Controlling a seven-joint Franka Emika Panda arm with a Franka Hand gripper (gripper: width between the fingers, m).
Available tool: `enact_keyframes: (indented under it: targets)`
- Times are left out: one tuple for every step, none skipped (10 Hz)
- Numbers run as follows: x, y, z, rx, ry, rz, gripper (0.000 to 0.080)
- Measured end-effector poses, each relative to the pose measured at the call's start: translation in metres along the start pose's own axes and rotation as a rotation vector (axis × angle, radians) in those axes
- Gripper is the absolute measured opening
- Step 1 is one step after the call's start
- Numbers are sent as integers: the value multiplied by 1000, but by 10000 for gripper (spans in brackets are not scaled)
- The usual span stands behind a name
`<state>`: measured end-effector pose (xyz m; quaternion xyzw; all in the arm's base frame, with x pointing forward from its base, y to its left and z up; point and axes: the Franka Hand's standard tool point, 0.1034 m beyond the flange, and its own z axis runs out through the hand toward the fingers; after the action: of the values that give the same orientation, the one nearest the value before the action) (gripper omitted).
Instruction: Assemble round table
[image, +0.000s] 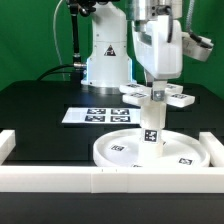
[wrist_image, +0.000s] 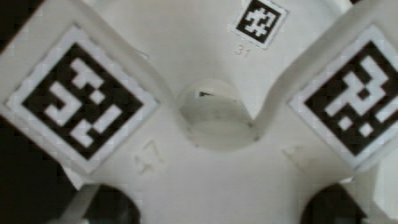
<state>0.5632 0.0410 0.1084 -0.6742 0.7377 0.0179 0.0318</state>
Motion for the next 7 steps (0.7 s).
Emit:
enact_keyframes:
  targets:
    - [0, 1, 0, -12, 2, 79, 442]
    - [0, 1, 0, -12, 4, 154, 442]
    - [1, 1, 0, -18, 4, 179, 442]
    - [1, 1, -1, -43, -9, 208, 442]
    - [1, -1, -1, -35, -16, 242, 442]
    - [-1, -1, 0, -35, -20, 247, 520]
    - [-2, -2, -2, -32, -28, 208, 520]
